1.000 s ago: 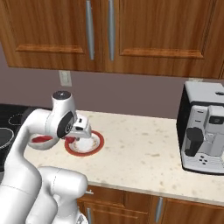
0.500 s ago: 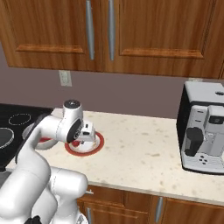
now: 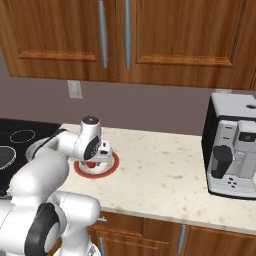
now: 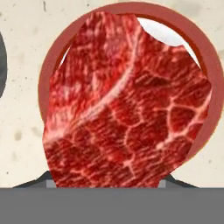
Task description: Place one of the steaks on the plate and the other in the bowl. Then place the bowl in the fridge.
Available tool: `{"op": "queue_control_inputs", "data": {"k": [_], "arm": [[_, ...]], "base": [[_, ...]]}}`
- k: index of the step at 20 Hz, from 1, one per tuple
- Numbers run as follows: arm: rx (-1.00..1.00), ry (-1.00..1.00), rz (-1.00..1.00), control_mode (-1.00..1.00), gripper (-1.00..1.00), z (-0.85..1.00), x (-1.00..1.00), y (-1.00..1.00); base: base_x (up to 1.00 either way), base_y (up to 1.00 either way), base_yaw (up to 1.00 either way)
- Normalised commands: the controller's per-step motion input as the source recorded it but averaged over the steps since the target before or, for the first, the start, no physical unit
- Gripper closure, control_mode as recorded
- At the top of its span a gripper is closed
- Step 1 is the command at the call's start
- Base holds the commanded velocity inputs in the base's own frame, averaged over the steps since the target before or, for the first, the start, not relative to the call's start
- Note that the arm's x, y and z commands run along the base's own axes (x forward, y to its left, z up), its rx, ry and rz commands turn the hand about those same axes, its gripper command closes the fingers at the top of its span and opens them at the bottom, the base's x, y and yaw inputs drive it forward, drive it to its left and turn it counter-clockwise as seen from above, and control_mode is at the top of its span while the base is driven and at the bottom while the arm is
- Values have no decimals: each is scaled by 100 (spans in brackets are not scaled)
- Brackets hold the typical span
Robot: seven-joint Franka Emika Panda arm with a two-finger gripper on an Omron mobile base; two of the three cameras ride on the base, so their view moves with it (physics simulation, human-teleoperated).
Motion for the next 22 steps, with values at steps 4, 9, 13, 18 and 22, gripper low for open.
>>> {"op": "queue_control_inputs", "data": {"k": [4,9,13,18,22], "arm": [[0,9,3,-100,100,-16,35,0],[0,2,2,-100,100,-19,22,0],[0,0,1,-100,100,-29,1,0],[0,0,0,-100,100,-34,0,3],[0,1,0,-100,100,-38,7,5]], "base": [[0,0,0],[0,0,0],[0,0,0],[0,0,0],[0,0,0]]}}
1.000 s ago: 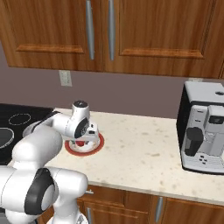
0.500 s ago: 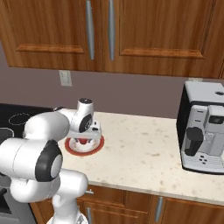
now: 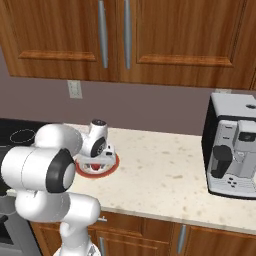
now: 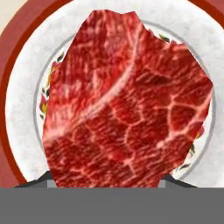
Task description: Place one of the steaks on the plate and the other in the bowl. Then place the bowl in the fridge.
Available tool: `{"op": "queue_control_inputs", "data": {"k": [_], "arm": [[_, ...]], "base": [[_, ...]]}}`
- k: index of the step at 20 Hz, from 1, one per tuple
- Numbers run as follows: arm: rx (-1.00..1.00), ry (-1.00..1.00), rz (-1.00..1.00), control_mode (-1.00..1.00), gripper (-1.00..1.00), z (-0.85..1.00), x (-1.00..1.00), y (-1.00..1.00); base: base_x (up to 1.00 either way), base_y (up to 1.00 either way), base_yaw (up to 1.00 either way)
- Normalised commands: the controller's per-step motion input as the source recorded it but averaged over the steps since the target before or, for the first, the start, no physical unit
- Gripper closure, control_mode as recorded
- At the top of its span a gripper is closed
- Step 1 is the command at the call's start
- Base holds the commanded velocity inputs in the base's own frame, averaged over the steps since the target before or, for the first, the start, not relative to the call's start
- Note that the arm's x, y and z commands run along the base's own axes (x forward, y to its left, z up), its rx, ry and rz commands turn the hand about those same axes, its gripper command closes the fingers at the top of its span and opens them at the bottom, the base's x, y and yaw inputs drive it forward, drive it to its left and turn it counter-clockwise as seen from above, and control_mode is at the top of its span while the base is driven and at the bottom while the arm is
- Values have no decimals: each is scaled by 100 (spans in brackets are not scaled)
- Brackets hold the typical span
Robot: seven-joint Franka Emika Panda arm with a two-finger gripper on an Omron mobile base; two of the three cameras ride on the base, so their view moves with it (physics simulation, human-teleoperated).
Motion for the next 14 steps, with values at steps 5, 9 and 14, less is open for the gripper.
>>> {"op": "queue_control_inputs", "data": {"k": [5,9,14], "arm": [[0,0,0,-100,100,-25,26,0],[0,0,0,-100,100,-23,26,0],[0,1,0,-100,-100,-30,36,12]], "base": [[0,0,0],[0,0,0],[0,0,0]]}}
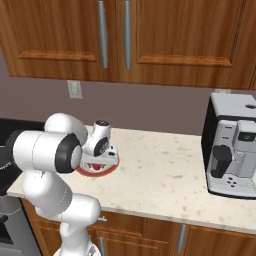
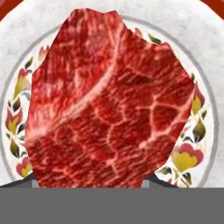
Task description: Place one of the steaks on the plate and the other in the bowl. Then place the bowl in the fridge.
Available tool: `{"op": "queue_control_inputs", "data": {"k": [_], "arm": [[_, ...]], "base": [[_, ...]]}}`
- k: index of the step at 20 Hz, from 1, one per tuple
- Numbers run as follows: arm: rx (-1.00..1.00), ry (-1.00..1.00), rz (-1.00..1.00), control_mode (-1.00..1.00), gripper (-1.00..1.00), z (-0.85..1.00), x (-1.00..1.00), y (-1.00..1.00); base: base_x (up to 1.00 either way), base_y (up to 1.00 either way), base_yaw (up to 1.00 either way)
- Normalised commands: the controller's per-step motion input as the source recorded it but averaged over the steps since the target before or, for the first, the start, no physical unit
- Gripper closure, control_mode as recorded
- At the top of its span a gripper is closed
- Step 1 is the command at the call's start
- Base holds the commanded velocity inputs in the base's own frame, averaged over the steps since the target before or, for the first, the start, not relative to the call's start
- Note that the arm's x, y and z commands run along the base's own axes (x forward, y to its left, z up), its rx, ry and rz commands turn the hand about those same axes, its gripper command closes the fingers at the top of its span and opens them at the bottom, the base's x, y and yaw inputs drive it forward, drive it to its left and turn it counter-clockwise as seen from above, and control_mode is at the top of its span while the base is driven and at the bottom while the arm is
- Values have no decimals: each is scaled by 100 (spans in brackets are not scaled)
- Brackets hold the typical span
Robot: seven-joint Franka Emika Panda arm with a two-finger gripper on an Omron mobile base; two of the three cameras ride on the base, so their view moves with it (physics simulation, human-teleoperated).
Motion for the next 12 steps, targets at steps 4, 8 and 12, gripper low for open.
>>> {"op": "queue_control_inputs", "data": {"k": [4,8,12], "arm": [[0,0,0,-100,-100,-1,3,0],[0,0,0,-100,-100,4,-1,0],[0,-4,0,-100,-100,5,-11,0]], "base": [[0,0,0],[0,0,0],[0,0,0]]}}
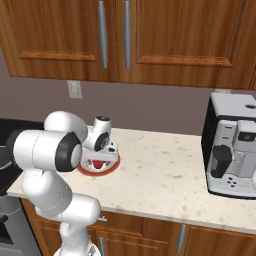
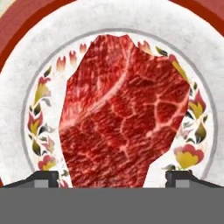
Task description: Place one of the steaks on the plate and the other in the bowl. Then place the bowl in the fridge.
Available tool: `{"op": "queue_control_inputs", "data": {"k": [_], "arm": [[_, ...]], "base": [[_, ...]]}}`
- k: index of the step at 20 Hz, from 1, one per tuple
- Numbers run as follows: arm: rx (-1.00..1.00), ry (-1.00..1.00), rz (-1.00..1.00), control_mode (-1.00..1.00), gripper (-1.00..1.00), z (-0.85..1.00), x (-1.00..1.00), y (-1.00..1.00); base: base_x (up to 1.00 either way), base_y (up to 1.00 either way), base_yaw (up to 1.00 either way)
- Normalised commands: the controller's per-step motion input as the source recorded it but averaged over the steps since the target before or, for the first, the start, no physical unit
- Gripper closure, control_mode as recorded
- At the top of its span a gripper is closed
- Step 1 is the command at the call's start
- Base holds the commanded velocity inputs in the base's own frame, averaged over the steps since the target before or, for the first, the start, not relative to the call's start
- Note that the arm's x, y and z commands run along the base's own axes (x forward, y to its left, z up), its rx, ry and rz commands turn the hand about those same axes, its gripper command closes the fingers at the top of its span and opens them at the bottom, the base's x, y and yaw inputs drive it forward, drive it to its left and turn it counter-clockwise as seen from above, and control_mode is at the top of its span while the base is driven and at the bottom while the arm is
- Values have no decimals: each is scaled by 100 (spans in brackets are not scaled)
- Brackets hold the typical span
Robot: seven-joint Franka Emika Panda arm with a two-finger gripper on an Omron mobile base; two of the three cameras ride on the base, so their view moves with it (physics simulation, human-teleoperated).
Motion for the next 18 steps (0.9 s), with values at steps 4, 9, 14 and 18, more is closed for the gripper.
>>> {"op": "queue_control_inputs", "data": {"k": [4,9,14,18], "arm": [[0,-9,0,-100,-100,23,-28,0],[2,-15,0,-100,-100,55,-39,0],[1,0,0,-100,-100,91,-43,-3],[1,0,-1,-100,-100,73,-65,-5]], "base": [[0,0,0],[0,0,0],[0,0,0],[0,0,0]]}}
